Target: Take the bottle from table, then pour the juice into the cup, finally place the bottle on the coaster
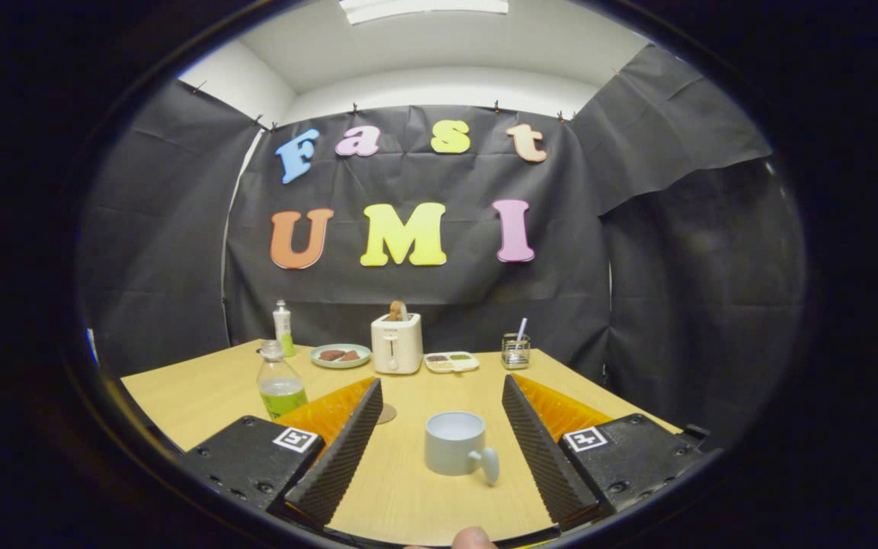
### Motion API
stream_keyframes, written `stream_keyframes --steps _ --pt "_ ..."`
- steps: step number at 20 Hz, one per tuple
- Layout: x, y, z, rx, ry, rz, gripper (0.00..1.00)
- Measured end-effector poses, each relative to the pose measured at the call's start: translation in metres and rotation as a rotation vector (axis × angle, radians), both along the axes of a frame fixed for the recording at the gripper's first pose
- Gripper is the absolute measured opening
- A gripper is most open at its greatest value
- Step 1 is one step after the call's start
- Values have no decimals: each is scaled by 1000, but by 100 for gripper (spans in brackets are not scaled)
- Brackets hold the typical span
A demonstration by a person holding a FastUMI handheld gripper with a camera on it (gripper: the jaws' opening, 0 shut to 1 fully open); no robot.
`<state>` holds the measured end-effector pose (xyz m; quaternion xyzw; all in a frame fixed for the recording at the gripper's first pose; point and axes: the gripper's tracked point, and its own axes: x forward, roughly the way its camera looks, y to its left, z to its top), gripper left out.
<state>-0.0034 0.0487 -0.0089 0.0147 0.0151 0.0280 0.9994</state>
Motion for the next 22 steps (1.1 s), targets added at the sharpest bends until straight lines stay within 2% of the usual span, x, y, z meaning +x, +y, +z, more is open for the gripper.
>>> stream_keyframes --steps 7,18,22 --pt "7 35 -15 45 58 19 100" --pt "14 142 -53 15 106 124 100" --pt "29 169 -81 12 160 132 100"
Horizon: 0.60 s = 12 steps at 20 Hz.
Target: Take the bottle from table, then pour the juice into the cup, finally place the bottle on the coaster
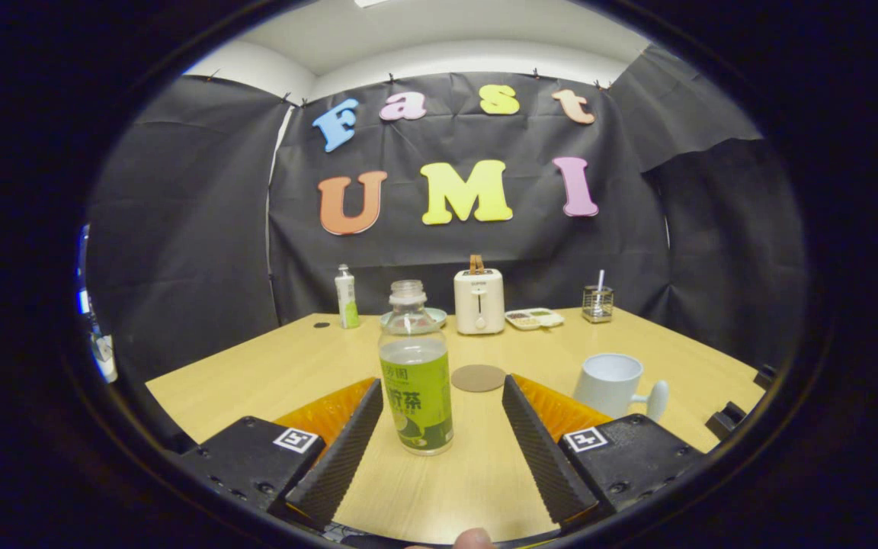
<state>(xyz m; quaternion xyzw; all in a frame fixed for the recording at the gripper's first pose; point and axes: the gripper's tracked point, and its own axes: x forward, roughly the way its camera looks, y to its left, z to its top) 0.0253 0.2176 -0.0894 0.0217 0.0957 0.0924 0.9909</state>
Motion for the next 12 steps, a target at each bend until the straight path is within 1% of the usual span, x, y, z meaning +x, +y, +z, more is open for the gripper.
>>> stream_keyframes --steps 6,9,12 --pt "33 27 -41 -34 104 -18 100" --pt "46 27 -55 -11 163 -48 100" --pt "54 28 -53 27 180 -69 100"
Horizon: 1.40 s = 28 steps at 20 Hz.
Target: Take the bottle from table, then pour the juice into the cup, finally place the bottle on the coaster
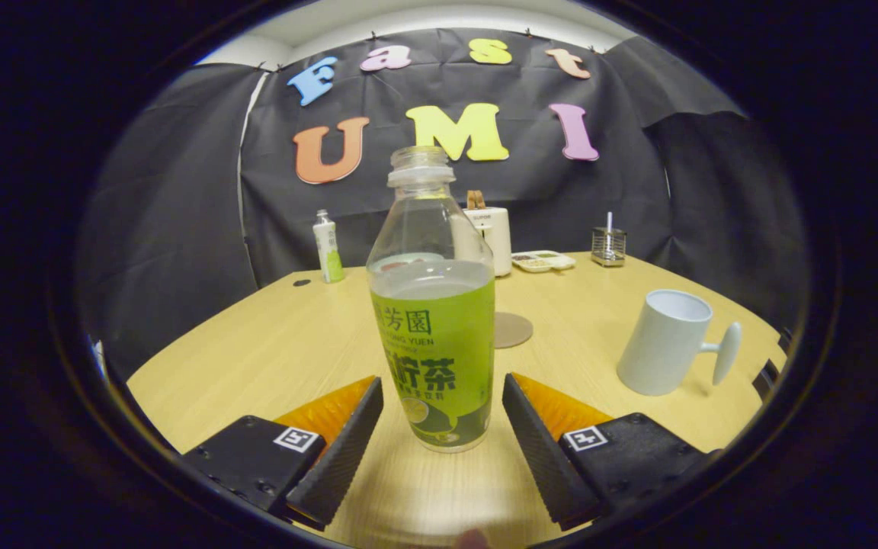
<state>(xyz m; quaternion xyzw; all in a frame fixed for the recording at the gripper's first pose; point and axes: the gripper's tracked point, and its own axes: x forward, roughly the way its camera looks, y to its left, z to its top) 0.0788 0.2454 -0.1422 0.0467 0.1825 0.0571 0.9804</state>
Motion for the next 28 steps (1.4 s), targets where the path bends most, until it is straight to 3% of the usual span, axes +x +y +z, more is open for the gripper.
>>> stream_keyframes --steps 4,9,12,17,23,28 --pt "3 4 3 45 15 -9 87" --pt "5 14 17 65 -23 7 84" --pt "5 16 23 161 -14 21 80" --pt "9 2 57 411 -48 25 77" --pt "20 -35 80 796 -13 -4 77" --pt "17 -43 98 991 -1 26 76"
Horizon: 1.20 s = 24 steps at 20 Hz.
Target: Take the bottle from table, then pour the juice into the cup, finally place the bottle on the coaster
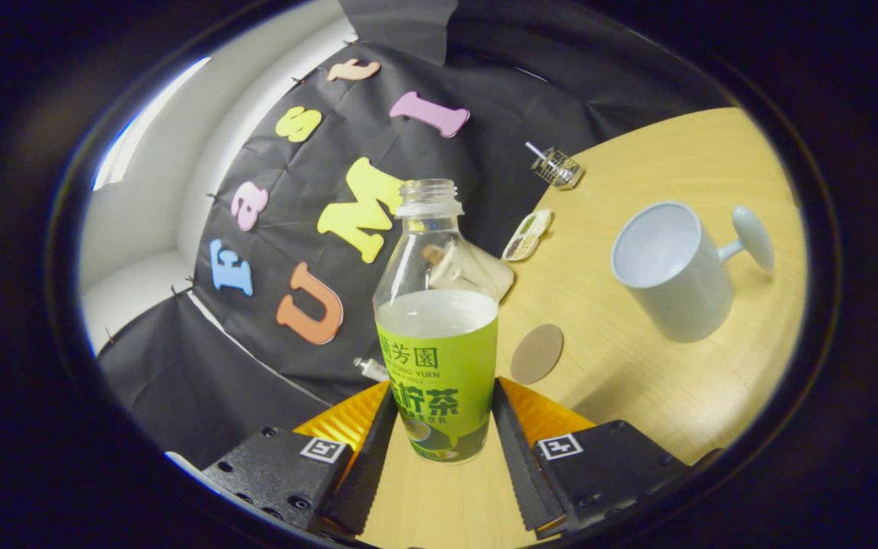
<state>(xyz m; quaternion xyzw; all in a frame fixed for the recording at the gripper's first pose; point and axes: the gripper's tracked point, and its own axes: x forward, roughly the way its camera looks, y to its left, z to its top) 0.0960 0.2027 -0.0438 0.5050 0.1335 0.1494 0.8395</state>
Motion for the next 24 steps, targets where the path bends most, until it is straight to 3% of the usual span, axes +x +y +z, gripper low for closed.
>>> stream_keyframes --steps 5,17,24 --pt "-1 0 21 217 -28 30 76" --pt "12 -7 20 477 -13 -1 77" --pt "22 -11 25 559 9 6 77"
